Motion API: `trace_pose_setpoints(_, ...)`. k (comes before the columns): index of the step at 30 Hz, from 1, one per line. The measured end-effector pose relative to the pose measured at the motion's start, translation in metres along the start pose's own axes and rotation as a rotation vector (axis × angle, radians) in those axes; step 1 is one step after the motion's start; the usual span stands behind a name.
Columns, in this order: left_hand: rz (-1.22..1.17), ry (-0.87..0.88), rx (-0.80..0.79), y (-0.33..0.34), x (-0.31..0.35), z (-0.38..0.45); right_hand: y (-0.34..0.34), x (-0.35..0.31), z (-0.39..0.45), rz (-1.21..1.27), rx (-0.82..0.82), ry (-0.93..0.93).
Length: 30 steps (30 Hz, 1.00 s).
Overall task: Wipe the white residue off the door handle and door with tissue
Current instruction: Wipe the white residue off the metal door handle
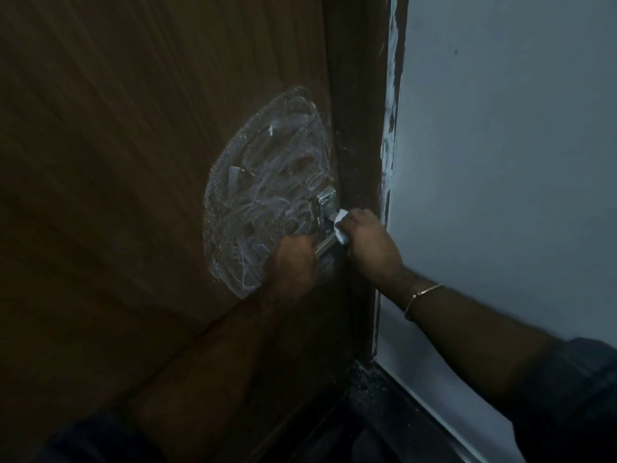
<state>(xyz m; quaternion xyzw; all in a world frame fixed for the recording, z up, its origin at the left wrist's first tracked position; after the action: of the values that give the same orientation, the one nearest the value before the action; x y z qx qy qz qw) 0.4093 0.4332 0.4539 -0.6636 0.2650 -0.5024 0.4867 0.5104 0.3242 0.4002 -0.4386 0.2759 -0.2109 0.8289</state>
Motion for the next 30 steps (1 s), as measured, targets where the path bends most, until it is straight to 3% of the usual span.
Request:
trace_pose_setpoints(2, -0.001, -0.016, -0.002, 0.0, 0.0, 0.0, -0.002, -0.002, 0.001, 0.004, 0.001, 0.025)
trace_pose_setpoints(5, 0.012, -0.026, 0.005, 0.0, -0.001, 0.002, 0.0, -0.009, -0.005, -0.036, -0.051, -0.085)
trace_pose_setpoints(10, 0.017, 0.02, 0.031, 0.003, -0.006, 0.002, 0.001, -0.011, -0.003, 0.001, -0.022, 0.027)
trace_pose_setpoints(15, -0.014, 0.09, 0.063, 0.005, -0.01, 0.002, 0.0, -0.028, -0.016, 0.019, -0.109, -0.158)
trace_pose_setpoints(19, -0.039, 0.047, 0.058, 0.008, -0.012, 0.006, -0.005, -0.004, -0.005, -0.003, -0.029, 0.011)
trace_pose_setpoints(24, -0.081, 0.162, 0.085, 0.007, -0.015, 0.007, 0.003, -0.032, -0.02, 0.08, -0.083, -0.134)
trace_pose_setpoints(30, -0.039, 0.066, 0.036, 0.009, -0.017, 0.013, -0.007, -0.008, 0.0, 0.013, -0.004, 0.036)
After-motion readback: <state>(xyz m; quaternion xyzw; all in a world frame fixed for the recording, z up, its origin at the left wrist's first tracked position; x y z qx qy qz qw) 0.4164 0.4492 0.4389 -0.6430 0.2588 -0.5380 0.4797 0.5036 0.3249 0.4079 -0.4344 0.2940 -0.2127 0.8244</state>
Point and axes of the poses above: each hand's wrist, its own z-axis towards the middle knuckle, its own y-axis out of the palm, x = y × z, the point moved 1 cm from there along z, towards the middle knuckle, and after that the axes turned 7 degrees about -z, right-handed, at the moved point
